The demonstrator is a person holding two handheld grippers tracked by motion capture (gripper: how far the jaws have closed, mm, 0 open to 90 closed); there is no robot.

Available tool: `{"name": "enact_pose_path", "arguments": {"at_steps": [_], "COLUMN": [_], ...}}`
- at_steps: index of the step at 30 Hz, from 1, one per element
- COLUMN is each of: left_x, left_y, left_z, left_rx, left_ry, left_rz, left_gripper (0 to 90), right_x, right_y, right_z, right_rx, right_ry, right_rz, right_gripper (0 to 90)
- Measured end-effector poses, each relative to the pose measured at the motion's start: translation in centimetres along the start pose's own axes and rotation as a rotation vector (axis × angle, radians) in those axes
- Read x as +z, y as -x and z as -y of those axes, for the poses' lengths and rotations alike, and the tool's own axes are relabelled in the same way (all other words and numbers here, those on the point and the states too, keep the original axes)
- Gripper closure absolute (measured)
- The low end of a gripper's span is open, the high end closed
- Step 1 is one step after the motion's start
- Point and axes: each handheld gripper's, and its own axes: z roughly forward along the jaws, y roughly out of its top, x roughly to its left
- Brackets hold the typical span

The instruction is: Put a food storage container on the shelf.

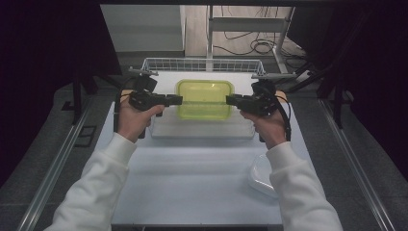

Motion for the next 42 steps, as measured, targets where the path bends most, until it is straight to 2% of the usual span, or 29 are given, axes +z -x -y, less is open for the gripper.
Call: {"name": "enact_pose_path", "arguments": {"at_steps": [6, 11, 15, 23, 32, 37, 39, 41, 42], "left_x": [1.1, 1.7, 1.8, 2.8, 4.2, 4.5, 4.7, 5.0, 5.3], "left_y": [-1.0, -1.6, -2.1, -3.9, -5.6, -6.1, -6.5, -7.0, -7.6], "left_z": [-1.6, -2.2, -3.0, -4.2, -4.6, -5.1, -5.3, -5.5, -5.6], "left_rx": [-0.009, -0.022, -0.027, -0.045, -0.117, -0.146, -0.184, -0.241, -0.280], "left_ry": [-0.007, -0.020, -0.027, -0.058, -0.066, -0.072, -0.075, -0.071, -0.070], "left_rz": [0.005, 0.011, 0.000, 0.002, 0.050, 0.074, 0.087, 0.108, 0.126], "left_gripper": [79.8, 79.8, 79.8, 79.7, 79.7, 79.7, 79.5, 79.4, 78.8], "right_x": [0.9, 1.2, 2.0, 3.5, 4.6, 4.9, 5.2, 5.4, 5.6], "right_y": [1.7, 2.4, 3.0, 4.1, 5.5, 6.3, 6.7, 7.0, 7.4], "right_z": [-1.1, -1.6, -2.0, -2.7, -3.9, -4.1, -4.1, -4.2, -4.2], "right_rx": [0.015, 0.032, 0.052, 0.078, 0.123, 0.172, 0.209, 0.242, 0.276], "right_ry": [0.013, 0.010, 0.004, -0.001, -0.024, -0.036, -0.047, -0.042, -0.039], "right_rz": [-0.002, -0.008, -0.014, -0.016, -0.021, -0.039, -0.047, -0.058, -0.065], "right_gripper": [77.7, 77.9, 77.9, 78.0, 78.4, 78.3, 77.9, 77.9, 77.6]}}
